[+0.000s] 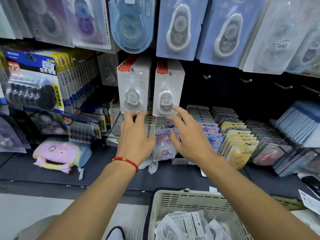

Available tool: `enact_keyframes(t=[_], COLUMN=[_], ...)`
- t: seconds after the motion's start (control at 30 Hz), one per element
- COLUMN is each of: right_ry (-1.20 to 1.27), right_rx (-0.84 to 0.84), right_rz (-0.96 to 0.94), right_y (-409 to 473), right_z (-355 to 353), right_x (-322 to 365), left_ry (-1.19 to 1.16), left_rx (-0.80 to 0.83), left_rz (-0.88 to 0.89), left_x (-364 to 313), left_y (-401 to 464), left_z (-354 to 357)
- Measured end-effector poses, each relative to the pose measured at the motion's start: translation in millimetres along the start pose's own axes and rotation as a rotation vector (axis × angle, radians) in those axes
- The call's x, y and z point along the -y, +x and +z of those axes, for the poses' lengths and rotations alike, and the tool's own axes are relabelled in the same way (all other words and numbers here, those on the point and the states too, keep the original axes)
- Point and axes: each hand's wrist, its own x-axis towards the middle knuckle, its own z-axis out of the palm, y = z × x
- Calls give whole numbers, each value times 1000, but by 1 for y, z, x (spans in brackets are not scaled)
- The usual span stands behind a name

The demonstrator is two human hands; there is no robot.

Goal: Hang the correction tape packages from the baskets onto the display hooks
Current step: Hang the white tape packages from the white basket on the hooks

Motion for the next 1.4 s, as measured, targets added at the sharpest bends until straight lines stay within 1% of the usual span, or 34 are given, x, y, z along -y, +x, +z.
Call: enact_keyframes(t=[0.07, 0.1, 0.23, 0.3, 0.37, 0.4, 0.43, 0.47, 0.57, 0.63, 0.77, 0.87, 0.93, 1.0, 1.1, 1.17, 1.23, 1.3, 1.4], right_ry=[110, 152, 274, 236, 153, 114, 84, 70, 84, 77, 97, 235, 364, 485, 672, 793, 950, 1058, 1241], right_rx=[62, 141, 550, 777, 1052, 1153, 1212, 1235, 1172, 1106, 933, 932, 928, 893, 823, 802, 769, 703, 564], right_rz=[59, 103, 327, 411, 426, 423, 420, 429, 498, 557, 794, 854, 865, 857, 836, 824, 880, 949, 1060], right_y=[-27, -41, -109, -148, -186, -203, -219, -235, -278, -298, -312, -312, -311, -308, -298, -288, -282, -281, -287], right_z=[3, 6, 29, 46, 68, 79, 90, 102, 134, 153, 177, 181, 176, 166, 142, 122, 102, 86, 74], right_x=[-10, -17, -44, -56, -66, -68, -69, -69, -56, -40, -13, -16, -22, -30, -44, -54, -60, -62, -61], left_ry=[21, 53, 239, 321, 359, 351, 335, 324, 365, 431, 530, 584, 621, 579, 486, 475, 447, 359, 139], left_rx=[70, 131, 461, 591, 682, 707, 717, 712, 636, 627, 617, 596, 600, 635, 744, 778, 781, 794, 842], left_rz=[24, 48, 118, 122, 95, 63, 31, 12, 19, 10, -1, 1, 65, 123, 125, 120, 119, 80, -53], left_x=[0, 0, 14, 31, 52, 63, 73, 82, 96, 96, 94, 90, 86, 82, 79, 77, 74, 71, 66], left_y=[-16, -26, -73, -98, -124, -139, -154, -168, -204, -220, -230, -228, -226, -224, -218, -212, -203, -194, -190], left_z=[12, 20, 66, 91, 113, 121, 129, 137, 155, 162, 168, 171, 175, 181, 189, 192, 194, 192, 189])
